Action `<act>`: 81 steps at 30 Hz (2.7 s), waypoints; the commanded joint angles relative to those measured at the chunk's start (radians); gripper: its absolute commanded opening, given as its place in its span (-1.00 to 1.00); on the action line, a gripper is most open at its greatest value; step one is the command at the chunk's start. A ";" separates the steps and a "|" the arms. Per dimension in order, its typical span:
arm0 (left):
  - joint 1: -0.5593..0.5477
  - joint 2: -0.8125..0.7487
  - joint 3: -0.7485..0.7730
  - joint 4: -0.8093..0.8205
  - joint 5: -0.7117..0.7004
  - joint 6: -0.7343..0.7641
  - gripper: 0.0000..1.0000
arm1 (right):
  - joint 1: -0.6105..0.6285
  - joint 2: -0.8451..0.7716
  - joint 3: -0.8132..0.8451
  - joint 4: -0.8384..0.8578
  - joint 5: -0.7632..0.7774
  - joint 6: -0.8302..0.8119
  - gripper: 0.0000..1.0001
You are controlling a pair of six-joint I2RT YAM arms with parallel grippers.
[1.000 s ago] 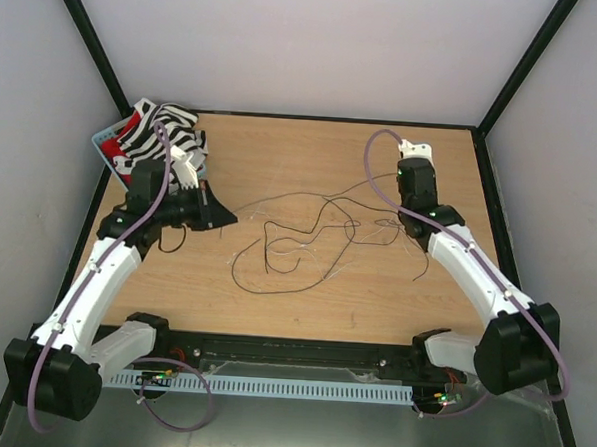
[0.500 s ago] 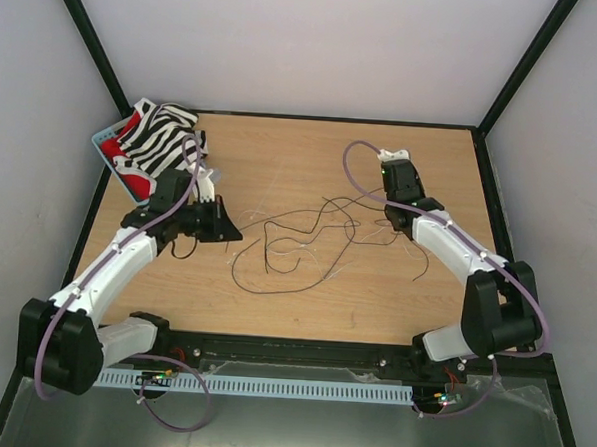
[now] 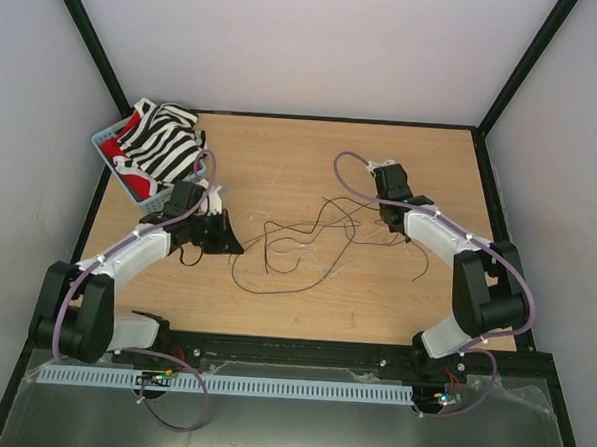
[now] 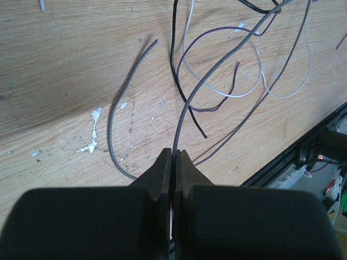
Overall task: Zip-tie the wires
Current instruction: Straighten the cable at the center of the board.
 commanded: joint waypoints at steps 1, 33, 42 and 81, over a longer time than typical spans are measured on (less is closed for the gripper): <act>-0.007 0.023 -0.024 0.070 0.006 -0.014 -1.00 | -0.002 0.039 0.034 -0.041 0.018 0.015 -1.00; -0.081 0.132 -0.002 0.088 -0.144 0.021 -0.78 | -0.002 -0.197 0.066 -0.149 -0.287 0.031 0.59; -0.079 0.049 0.019 -0.017 -0.233 0.057 -0.32 | -0.003 -0.302 0.099 -0.093 -0.331 0.149 0.84; -0.055 0.643 0.702 -0.091 -0.275 0.219 -0.02 | -0.003 -0.440 -0.029 0.088 -0.469 0.203 0.99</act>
